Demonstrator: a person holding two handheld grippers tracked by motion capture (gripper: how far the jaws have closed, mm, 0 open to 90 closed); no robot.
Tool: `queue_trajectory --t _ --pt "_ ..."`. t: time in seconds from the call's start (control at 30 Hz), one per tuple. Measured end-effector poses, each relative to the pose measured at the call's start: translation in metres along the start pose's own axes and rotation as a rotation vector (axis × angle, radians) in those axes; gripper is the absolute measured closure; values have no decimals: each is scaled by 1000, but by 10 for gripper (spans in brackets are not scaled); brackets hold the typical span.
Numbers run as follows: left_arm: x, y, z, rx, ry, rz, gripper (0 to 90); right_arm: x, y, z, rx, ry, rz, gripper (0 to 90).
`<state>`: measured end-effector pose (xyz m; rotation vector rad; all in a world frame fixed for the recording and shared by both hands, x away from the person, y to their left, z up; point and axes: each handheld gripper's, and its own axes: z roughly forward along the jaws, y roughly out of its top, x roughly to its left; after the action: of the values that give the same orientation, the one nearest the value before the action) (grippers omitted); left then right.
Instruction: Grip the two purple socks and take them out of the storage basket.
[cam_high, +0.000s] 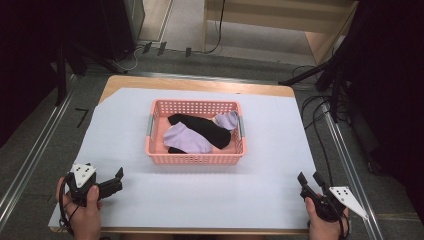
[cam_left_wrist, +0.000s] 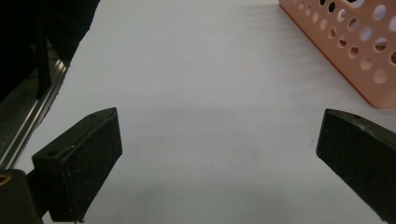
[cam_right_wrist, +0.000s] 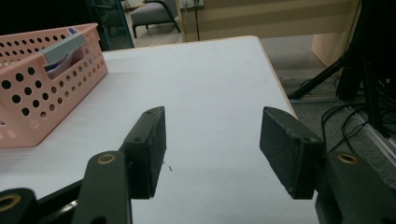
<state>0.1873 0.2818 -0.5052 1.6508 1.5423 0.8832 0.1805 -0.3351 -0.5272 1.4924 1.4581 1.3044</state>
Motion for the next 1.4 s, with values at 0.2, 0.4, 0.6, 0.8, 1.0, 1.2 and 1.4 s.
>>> queue_trajectory --t 0.2,0.4,0.6,0.8,1.0,1.2,1.4 --pt "1 0 0 -1 -11 -5 11 11 5 3 1 3 -16 427" --pt "1 0 1 7 -22 -3 11 29 21 7 -13 35 -6 429" --pt "-2 1 1 20 -42 43 11 52 35 18 18 83 -15 433" --pt "-2 0 1 10 -55 38 11 73 45 31 39 130 -46 425" --pt "-2 1 1 20 -52 46 11 103 62 48 47 171 -82 412" --pt "-1 1 2 20 -61 42 12 130 72 63 66 217 -111 408" --pt "-1 1 2 24 -65 42 11 151 77 76 87 251 -135 415"
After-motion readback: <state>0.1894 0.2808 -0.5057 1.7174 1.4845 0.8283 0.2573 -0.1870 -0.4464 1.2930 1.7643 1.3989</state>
